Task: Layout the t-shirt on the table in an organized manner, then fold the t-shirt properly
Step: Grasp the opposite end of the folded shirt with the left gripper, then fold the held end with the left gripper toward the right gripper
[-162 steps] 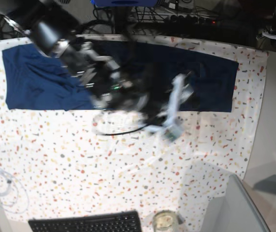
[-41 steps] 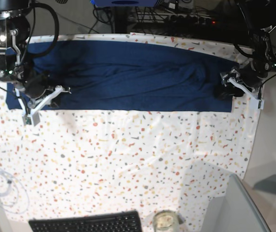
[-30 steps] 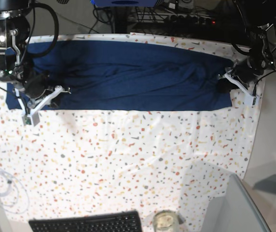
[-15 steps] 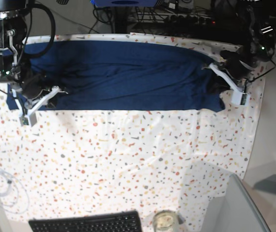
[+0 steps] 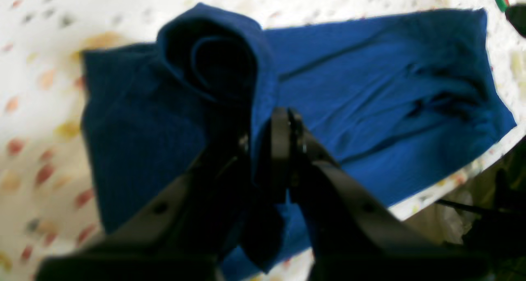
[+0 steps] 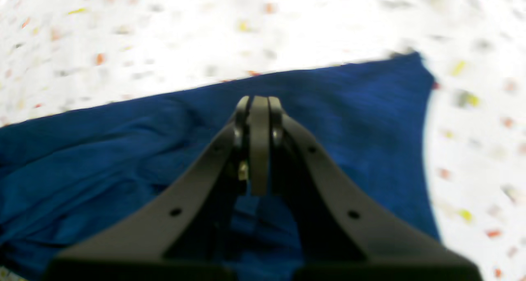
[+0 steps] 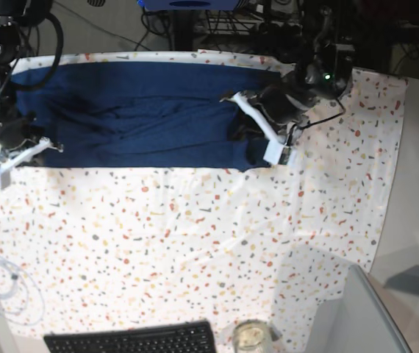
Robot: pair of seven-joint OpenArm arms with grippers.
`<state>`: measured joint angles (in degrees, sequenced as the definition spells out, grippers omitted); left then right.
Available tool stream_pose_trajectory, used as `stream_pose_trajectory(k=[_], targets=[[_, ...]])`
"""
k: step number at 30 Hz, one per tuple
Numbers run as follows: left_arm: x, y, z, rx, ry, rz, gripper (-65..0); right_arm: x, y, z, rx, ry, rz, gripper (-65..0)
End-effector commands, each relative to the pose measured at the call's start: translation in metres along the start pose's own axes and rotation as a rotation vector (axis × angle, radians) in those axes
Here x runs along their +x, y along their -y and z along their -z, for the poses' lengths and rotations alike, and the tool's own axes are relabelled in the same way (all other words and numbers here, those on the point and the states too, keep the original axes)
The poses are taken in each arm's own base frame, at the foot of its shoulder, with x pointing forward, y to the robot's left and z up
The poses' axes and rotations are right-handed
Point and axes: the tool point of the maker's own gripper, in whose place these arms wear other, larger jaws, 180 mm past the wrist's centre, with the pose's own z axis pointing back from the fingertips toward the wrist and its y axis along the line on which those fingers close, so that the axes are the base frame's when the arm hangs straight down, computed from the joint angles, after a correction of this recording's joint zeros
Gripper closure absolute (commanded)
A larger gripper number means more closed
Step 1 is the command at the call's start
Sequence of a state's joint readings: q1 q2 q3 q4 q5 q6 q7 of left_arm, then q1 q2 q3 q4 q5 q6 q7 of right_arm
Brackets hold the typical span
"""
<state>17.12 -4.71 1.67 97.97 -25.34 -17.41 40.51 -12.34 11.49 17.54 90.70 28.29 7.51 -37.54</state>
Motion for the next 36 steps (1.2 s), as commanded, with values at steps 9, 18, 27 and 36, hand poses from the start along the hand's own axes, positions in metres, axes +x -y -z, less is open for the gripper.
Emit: stream_pose_trajectory(k=[9,18,27,36], targets=[[-0.002,0.054,0.035,-0.116,-0.043,0.012,0.0,0.013,0.007,-0.006,-0.006,0.046,0.004,-0.6],[-0.009,0.077,0.047,-0.161,-0.072,0.025,0.0,0.012,0.007,-0.006,-0.007,0.045,0.004,-0.6],[0.007,0.082,0.053,-0.157,-0.040,0.011,0.0,0.012,0.007,-0.006,-0.007,0.045,0.004,-0.6],[-0.002,0.099,0.073,-0.197,-0.108,0.076,0.0,0.012,0.007,-0.006,-0.007,0.045,0.004,-0.6]])
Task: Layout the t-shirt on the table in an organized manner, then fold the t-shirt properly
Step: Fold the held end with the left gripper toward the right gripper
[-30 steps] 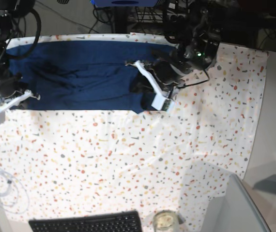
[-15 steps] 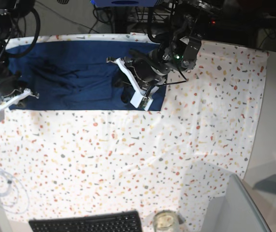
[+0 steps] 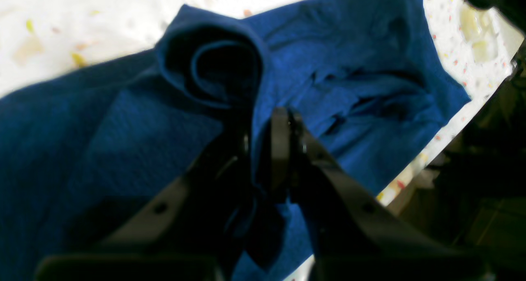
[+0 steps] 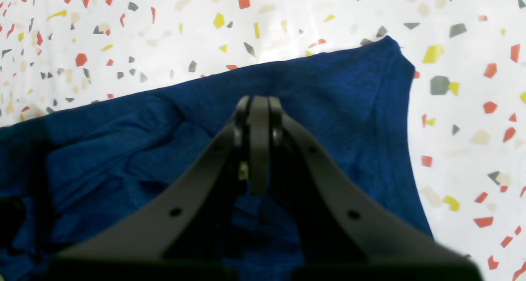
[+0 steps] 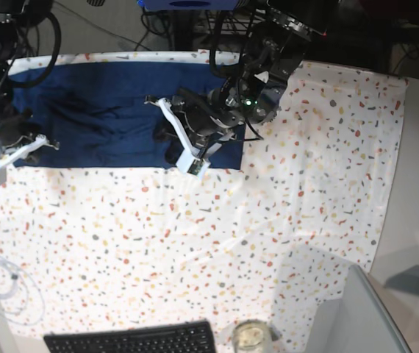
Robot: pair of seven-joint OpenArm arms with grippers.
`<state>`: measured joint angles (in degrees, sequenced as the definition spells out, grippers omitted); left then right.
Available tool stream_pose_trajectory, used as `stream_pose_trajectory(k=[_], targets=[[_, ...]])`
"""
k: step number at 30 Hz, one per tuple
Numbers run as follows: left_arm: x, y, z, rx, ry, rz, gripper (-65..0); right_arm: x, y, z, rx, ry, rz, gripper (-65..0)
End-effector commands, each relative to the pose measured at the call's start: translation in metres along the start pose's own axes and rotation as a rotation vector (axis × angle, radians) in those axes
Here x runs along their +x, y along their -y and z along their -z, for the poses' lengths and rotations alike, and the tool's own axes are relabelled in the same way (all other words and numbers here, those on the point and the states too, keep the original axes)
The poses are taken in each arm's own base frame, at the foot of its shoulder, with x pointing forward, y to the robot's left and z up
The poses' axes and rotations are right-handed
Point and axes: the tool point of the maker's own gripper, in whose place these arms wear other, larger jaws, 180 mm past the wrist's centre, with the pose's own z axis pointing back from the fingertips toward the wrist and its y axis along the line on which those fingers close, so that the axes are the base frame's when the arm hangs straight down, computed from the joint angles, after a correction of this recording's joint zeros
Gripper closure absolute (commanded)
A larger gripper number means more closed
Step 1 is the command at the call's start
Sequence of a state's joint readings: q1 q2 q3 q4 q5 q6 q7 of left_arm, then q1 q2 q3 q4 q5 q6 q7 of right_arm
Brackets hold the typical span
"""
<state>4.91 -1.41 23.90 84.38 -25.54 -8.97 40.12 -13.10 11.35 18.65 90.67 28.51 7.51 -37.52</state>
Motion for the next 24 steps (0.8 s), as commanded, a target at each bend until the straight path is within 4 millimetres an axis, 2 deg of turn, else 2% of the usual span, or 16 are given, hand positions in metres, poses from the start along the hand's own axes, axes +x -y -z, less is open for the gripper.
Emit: stream_pose_trajectory(k=[1,24], targets=[[0.0151,0.0080,-0.0008,-0.026,0.044,0.008,0.0,0.0162,0.0000,-0.0033,0.007,0.049,-0.012,-0.6],[0.0166,0.0079,-0.0008,-0.026,0.046,0.009,0.0,0.0134,0.0015,-0.0039,0.004,0.045,-0.013,-0.6]])
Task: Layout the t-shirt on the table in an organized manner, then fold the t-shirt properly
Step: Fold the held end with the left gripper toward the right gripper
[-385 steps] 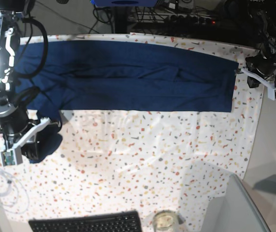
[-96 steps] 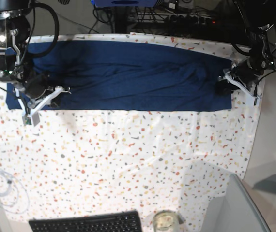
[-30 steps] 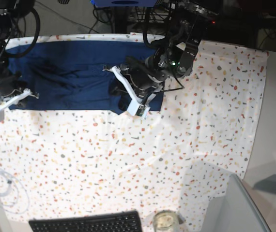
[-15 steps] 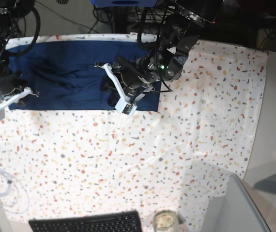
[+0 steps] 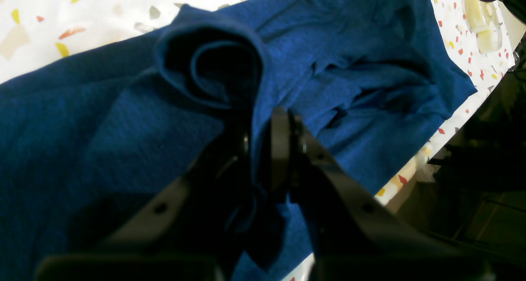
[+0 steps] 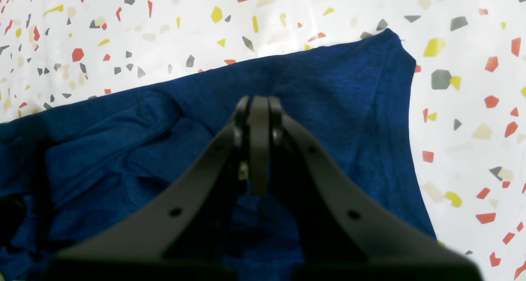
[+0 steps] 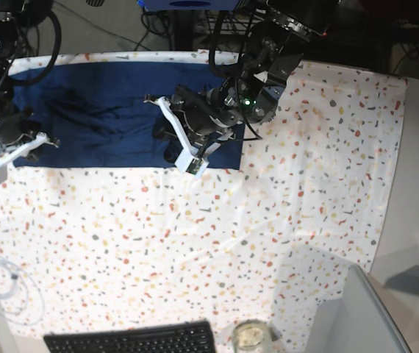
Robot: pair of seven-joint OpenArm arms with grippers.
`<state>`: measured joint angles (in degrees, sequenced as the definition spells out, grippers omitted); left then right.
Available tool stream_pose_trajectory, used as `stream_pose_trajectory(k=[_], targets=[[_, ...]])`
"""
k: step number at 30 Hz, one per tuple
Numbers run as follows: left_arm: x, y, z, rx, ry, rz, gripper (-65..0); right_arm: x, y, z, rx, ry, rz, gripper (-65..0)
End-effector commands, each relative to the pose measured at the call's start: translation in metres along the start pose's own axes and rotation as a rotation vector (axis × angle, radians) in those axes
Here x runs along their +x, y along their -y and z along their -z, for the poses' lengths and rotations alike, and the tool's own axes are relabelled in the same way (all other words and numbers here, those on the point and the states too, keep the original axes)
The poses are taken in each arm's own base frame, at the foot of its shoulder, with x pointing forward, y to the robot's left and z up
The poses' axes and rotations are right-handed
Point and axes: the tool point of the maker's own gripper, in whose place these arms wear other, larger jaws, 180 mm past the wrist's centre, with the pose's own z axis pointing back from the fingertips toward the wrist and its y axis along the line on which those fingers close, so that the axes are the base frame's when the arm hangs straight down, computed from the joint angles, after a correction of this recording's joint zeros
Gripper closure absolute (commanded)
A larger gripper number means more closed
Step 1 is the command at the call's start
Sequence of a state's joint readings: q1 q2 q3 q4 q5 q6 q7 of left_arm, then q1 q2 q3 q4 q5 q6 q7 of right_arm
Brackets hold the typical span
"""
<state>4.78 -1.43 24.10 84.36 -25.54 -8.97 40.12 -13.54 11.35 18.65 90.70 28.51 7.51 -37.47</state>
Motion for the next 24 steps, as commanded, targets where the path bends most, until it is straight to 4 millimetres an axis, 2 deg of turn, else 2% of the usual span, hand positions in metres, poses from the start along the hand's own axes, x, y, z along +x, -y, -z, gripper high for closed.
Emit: stream_pose_trajectory(k=[1,8,14,16,24], targets=[[0.016,0.007,-0.001,-0.025,0.047,0.004,0.0,0.017,0.000,-0.003,0.006,0.051,-0.013,-0.6],[0.017,0.008,-0.002,-0.028,0.050,0.004,0.0,0.017,0.000,-0.003,0.006,0.051,-0.013,-0.6],[0.025,0.011,-0.001,-0.037,0.063,0.016,-16.6,0.017,0.000,-0.003,0.006,0.049,-0.013,-0.6],[0.025,0.024,0.003,-0.065,0.049,0.052,-21.4,0.017,0.000,-0.003,0.006,0.049,-0.013,-0.6],[0.027,0.054,0.011,-0.131,0.028,0.149,-33.4,0.016,0.000,-0.004,0.006,0.048,-0.014,-0.6]])
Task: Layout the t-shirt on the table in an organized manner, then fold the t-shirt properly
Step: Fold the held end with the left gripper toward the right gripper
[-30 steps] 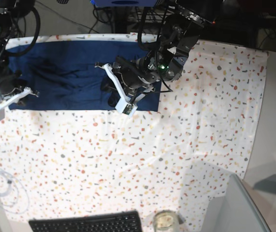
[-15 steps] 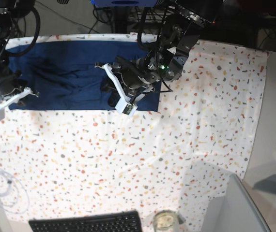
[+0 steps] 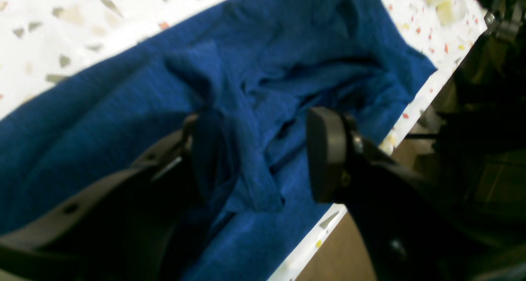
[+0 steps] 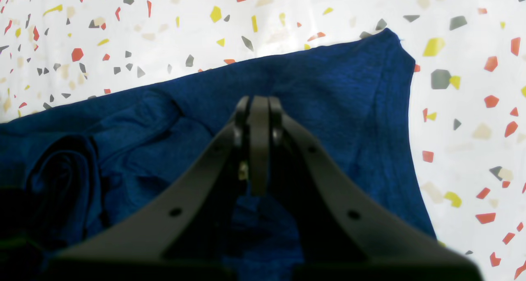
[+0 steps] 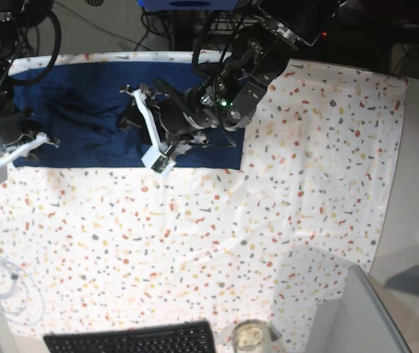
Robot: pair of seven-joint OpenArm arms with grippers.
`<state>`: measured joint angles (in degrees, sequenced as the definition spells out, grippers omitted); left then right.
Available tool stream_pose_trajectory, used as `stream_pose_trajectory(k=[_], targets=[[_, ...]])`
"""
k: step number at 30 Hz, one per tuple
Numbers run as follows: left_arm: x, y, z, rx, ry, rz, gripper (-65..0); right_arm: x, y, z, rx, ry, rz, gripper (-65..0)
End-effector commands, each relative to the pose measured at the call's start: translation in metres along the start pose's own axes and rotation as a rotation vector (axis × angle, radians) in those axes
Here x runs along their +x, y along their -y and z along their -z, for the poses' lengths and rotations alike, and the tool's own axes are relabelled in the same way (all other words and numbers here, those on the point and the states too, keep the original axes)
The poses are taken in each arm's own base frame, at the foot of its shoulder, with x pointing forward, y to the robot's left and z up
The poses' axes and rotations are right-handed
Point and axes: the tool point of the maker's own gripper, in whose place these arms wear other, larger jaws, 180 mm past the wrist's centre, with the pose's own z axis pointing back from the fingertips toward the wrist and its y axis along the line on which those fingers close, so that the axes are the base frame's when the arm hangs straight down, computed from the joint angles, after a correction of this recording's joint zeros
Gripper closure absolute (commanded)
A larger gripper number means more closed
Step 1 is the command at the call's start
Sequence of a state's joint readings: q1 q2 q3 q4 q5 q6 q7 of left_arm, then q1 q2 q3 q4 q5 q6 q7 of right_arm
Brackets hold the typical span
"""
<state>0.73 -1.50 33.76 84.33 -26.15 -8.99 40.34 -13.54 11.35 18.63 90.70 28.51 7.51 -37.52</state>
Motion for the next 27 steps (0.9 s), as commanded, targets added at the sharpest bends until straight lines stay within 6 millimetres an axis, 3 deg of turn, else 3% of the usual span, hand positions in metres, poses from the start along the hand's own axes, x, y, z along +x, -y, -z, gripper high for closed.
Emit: stream_pose_trajectory(k=[1,8,10,11,13,14,17,21,27], targets=[[0.023,0.010,0.000,-0.030,0.054,0.029,-33.6,0.016,0.001,-0.004,0.005,0.049,-0.014,-0.6],[0.046,0.037,-0.012,-0.085,0.122,0.099,-33.4,0.017,0.000,-0.004,0.006,0.050,-0.014,-0.6],[0.051,0.041,-0.019,-0.085,0.142,0.096,-29.5,0.018,0.000,-0.003,0.006,0.052,-0.014,-0.6],[0.054,0.036,-0.022,-0.067,0.142,0.092,-23.0,0.018,0.000,-0.003,0.006,0.052,-0.014,-0.6],[0.052,0.010,-0.031,0.012,0.123,0.030,-3.6,0.017,0.000,-0.004,0.006,0.050,-0.014,-0.6],[0.048,-0.005,-0.036,0.060,0.106,-0.015,0.0,0.016,0.001,-0.004,0.005,0.049,-0.014,-0.6],[0.043,-0.044,-0.053,0.189,0.098,-0.109,0.0,0.016,0.001,-0.004,0.004,0.048,-0.013,-0.6],[0.030,-0.080,-0.070,0.317,0.076,-0.161,0.0,0.015,0.002,-0.004,0.004,0.047,-0.012,-0.6],[0.021,-0.087,-0.070,0.337,0.052,-0.172,0.0,0.017,0.000,-0.003,0.006,0.050,-0.013,-0.6]])
